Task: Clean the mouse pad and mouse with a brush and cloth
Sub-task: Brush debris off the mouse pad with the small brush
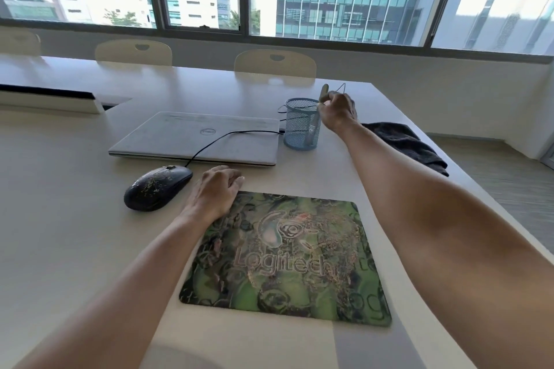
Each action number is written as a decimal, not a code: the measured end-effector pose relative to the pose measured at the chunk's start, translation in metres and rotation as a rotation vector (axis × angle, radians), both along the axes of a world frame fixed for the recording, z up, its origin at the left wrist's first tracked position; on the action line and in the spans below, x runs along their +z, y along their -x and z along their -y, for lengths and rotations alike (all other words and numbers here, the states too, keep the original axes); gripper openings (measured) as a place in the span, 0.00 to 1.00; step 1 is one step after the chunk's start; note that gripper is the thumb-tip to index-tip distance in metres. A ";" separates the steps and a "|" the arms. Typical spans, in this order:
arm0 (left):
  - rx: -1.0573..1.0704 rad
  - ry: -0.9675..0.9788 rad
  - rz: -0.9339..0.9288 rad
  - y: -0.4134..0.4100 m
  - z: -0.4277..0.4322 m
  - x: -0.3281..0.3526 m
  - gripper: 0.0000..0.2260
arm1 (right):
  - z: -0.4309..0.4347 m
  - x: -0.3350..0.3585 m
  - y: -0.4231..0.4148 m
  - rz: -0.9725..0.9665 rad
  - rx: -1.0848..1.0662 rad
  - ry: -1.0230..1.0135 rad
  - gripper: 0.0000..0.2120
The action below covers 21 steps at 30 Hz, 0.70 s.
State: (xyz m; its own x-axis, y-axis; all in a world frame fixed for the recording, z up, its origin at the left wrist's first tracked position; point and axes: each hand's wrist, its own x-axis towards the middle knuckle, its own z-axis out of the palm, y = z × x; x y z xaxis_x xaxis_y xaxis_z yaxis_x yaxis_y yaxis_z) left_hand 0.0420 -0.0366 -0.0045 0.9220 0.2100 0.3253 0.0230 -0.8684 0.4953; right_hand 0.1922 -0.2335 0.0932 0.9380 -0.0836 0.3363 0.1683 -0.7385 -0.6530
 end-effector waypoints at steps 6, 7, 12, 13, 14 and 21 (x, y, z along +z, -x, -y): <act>0.011 -0.024 -0.005 -0.001 0.000 0.000 0.17 | -0.009 -0.002 -0.033 -0.158 0.155 0.106 0.22; 0.011 -0.026 -0.007 -0.001 0.000 0.000 0.17 | -0.010 -0.002 -0.036 -0.179 0.162 0.112 0.23; 0.015 -0.021 0.003 0.001 0.001 0.000 0.16 | -0.009 -0.004 -0.045 -0.209 0.207 0.119 0.25; 0.017 -0.022 0.004 0.001 0.001 0.000 0.16 | -0.009 -0.004 -0.047 -0.190 0.203 0.085 0.24; 0.019 -0.023 0.002 0.001 0.001 0.001 0.16 | -0.009 -0.005 -0.047 -0.166 0.197 0.027 0.23; 0.013 -0.024 -0.016 0.001 0.002 0.002 0.17 | -0.014 0.019 -0.034 0.354 0.074 -0.255 0.13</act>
